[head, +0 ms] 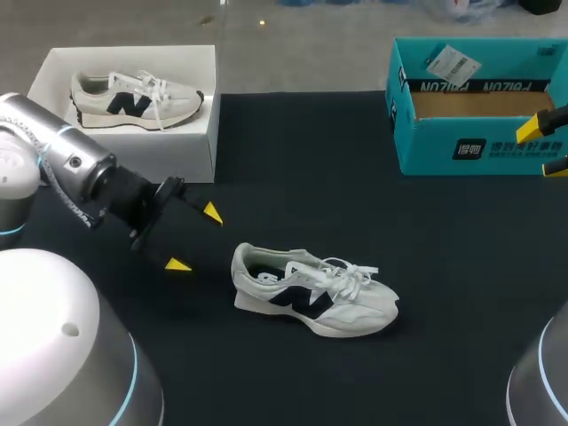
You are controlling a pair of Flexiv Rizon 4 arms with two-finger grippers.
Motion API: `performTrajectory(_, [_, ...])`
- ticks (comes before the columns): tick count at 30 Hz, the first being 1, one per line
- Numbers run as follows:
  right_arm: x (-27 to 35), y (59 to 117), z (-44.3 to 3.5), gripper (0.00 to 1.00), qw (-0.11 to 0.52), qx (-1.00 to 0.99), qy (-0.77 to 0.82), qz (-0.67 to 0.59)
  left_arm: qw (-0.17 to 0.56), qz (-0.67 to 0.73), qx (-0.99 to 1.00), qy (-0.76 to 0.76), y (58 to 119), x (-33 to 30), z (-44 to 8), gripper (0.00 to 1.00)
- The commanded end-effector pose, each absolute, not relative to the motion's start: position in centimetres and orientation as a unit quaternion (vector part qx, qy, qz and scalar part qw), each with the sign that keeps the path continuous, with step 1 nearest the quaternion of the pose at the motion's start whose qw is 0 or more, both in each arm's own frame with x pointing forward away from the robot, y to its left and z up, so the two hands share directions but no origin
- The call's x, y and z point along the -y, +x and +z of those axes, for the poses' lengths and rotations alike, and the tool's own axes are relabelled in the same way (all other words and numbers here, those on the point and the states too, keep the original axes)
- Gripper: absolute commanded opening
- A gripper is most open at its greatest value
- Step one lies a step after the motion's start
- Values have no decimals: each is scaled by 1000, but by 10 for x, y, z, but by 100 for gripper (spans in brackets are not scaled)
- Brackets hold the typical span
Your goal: Take the shoe out of the shoebox, open the shoe tongue, remove and reinsert the insole, then place the shoe into the shoebox
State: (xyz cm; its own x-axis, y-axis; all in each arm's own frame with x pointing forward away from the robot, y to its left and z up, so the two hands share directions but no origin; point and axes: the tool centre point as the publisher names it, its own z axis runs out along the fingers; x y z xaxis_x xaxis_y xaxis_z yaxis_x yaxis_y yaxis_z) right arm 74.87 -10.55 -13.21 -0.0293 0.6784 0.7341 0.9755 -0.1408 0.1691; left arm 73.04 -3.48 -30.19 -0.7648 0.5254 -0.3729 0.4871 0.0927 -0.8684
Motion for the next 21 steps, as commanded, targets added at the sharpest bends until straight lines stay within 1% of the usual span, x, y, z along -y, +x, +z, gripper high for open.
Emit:
performTrajectory(1, [105,749,-132,100,207,622,-666,-357,61,621,714,-317,739,36,-306,100])
performTrajectory(9, [105,749,-132,100,207,622,-666,-357,61,621,714,-317,739,36,-306,100])
performTrajectory(11, [105,749,-132,100,207,622,-666,-357,13,615,740,-273,735,36,-307,100])
performTrajectory(18, [105,749,-132,100,207,622,-666,-357,-74,648,746,-135,735,19,-321,100])
performTrajectory(19, [105,749,-132,100,207,622,-666,-357,-81,649,747,-120,736,14,-321,100])
performTrajectory(21, [105,749,-132,100,207,622,-666,-357,-64,640,759,-101,740,9,-320,100])
